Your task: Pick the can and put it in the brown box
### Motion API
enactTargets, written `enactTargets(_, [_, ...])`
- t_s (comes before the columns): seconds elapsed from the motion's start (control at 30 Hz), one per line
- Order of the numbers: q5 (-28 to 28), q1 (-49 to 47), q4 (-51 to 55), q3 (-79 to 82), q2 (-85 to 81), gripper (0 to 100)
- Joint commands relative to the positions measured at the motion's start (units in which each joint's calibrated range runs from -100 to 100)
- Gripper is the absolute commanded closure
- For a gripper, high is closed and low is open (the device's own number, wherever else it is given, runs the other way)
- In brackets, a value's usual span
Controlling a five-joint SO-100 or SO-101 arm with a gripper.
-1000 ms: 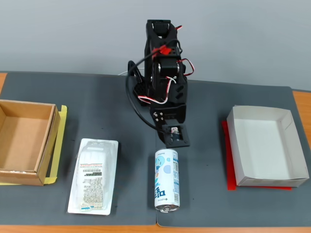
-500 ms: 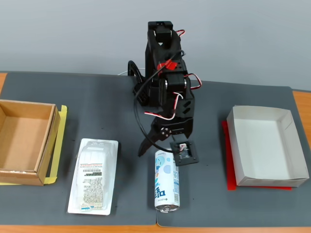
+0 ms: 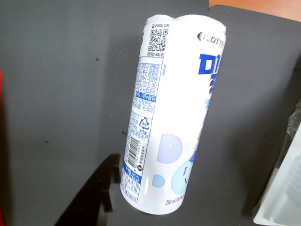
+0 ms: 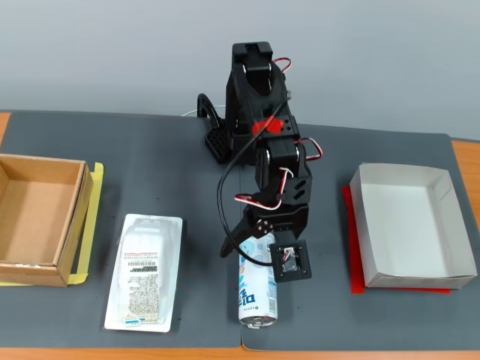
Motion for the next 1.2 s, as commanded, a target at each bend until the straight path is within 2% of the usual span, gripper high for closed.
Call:
enactTargets(0.0, [-0.2,0.2,-0.7,-3.4,1.2,55])
enactTargets(1.17, [-0.2,0.7,-14.6,-3.6,18.6,55])
